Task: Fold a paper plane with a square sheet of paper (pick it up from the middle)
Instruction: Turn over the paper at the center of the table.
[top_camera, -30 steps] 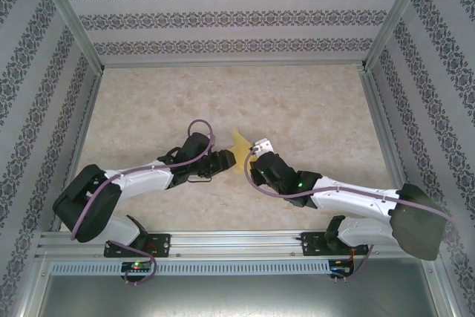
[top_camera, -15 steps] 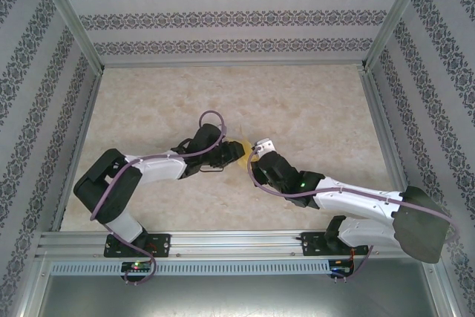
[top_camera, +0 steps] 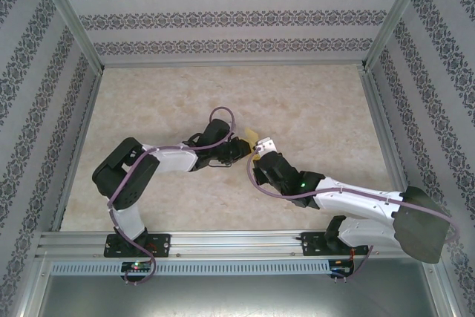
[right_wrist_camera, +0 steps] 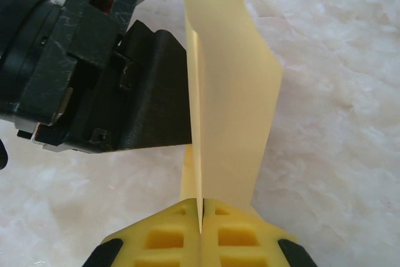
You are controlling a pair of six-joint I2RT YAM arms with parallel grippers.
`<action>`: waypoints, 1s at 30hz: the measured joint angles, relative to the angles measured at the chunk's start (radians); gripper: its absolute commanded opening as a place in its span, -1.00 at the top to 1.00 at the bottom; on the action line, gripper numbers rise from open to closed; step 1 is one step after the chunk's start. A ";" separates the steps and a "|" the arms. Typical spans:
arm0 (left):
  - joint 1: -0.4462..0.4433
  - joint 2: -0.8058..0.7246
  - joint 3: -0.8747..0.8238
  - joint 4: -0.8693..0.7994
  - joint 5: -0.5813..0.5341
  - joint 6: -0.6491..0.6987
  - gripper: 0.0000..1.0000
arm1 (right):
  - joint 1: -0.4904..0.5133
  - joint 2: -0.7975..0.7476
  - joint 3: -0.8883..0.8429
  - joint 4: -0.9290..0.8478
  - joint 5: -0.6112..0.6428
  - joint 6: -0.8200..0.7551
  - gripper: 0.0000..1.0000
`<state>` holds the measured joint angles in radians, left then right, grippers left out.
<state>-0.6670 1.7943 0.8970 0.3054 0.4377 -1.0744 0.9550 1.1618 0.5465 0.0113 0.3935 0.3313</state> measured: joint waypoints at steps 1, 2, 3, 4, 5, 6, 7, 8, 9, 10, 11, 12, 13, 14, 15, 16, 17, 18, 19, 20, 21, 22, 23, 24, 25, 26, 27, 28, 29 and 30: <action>0.000 0.007 0.007 0.002 0.002 0.000 0.54 | 0.000 0.000 0.000 0.000 0.004 -0.006 1.00; 0.000 0.014 0.012 0.007 0.004 0.000 0.54 | 0.000 0.003 0.000 0.000 0.008 -0.011 1.00; -0.001 0.019 0.013 0.015 0.004 0.000 0.55 | 0.000 0.008 0.000 0.001 0.010 -0.015 1.00; -0.001 0.026 0.014 0.024 0.004 0.000 0.55 | 0.000 0.016 0.000 0.001 0.010 -0.017 1.00; -0.001 0.033 0.014 0.029 0.005 0.000 0.55 | 0.000 0.026 -0.001 0.002 0.010 -0.018 1.00; -0.001 0.041 0.013 0.034 0.006 0.000 0.55 | 0.000 0.036 -0.002 0.002 0.010 -0.020 1.00; -0.001 0.050 0.013 0.039 0.007 0.000 0.55 | 0.000 0.046 -0.004 0.002 0.010 -0.020 1.00; -0.001 0.057 0.013 0.040 0.007 0.000 0.55 | 0.001 0.056 -0.007 0.004 0.010 -0.020 1.00; -0.001 0.061 0.013 0.040 0.007 0.000 0.55 | 0.002 0.063 -0.008 0.004 0.010 -0.020 1.00; -0.001 0.062 0.011 0.040 0.007 0.000 0.54 | 0.003 0.073 -0.010 0.005 0.010 -0.020 1.00; -0.001 0.062 0.010 0.042 0.007 0.001 0.54 | 0.006 0.080 -0.011 0.008 0.010 -0.020 1.00; -0.001 0.062 0.007 0.045 0.007 0.004 0.55 | 0.010 0.089 -0.011 0.009 0.010 -0.019 1.00; -0.001 0.062 0.003 0.047 0.007 0.008 0.54 | 0.015 0.097 -0.012 0.011 0.010 -0.019 1.00; -0.001 0.062 -0.002 0.047 0.007 0.011 0.54 | 0.018 0.104 -0.013 0.013 0.010 -0.019 1.00; -0.001 0.062 -0.011 0.048 0.007 0.014 0.54 | 0.024 0.112 -0.013 0.018 0.011 -0.019 1.00; -0.001 0.062 -0.021 0.048 0.007 0.017 0.54 | 0.026 0.119 -0.013 0.023 0.010 -0.016 1.00; -0.001 0.062 -0.029 0.048 0.007 0.019 0.54 | 0.031 0.125 -0.013 0.026 0.010 -0.016 1.00; -0.001 0.062 -0.038 0.048 0.006 0.022 0.54 | 0.032 0.130 -0.013 0.029 0.010 -0.015 1.00; -0.001 0.062 -0.048 0.048 0.006 0.023 0.53 | 0.036 0.137 -0.013 0.032 0.010 -0.014 1.00; 0.000 0.062 -0.055 0.048 0.005 0.024 0.53 | 0.037 0.142 -0.013 0.034 0.010 -0.013 1.00; 0.000 0.062 -0.064 0.048 0.004 0.027 0.52 | 0.041 0.148 -0.013 0.037 0.010 -0.012 1.00; 0.000 0.060 -0.074 0.054 0.003 0.030 0.50 | 0.043 0.154 -0.013 0.040 0.009 -0.011 1.00; 0.001 0.053 -0.077 0.054 0.003 0.035 0.49 | 0.045 0.160 -0.013 0.043 0.009 -0.010 1.00; 0.001 0.046 -0.084 0.054 0.002 0.039 0.48 | 0.045 0.167 -0.013 0.046 0.009 -0.008 1.00; 0.001 0.039 -0.090 0.053 0.002 0.044 0.46 | 0.045 0.175 -0.013 0.048 0.009 -0.005 1.00; 0.001 0.034 -0.095 0.053 0.002 0.049 0.44 | 0.045 0.183 -0.013 0.050 0.009 0.000 1.00; 0.001 0.030 -0.097 0.051 0.002 0.053 0.41 | 0.046 0.190 -0.013 0.051 0.009 0.003 1.00; 0.001 0.026 -0.100 0.049 0.002 0.057 0.38 | 0.049 0.198 -0.013 0.053 0.009 0.006 1.00; 0.001 0.020 -0.103 0.046 0.002 0.061 0.34 | 0.055 0.207 -0.013 0.054 0.009 0.008 1.00; 0.001 0.013 -0.108 0.043 -0.001 0.065 0.30 | 0.060 0.212 -0.013 0.055 0.009 0.010 1.00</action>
<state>-0.6659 1.8076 0.7891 0.3485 0.4370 -1.0092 1.0153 1.3743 0.5335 0.0662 0.4026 0.3416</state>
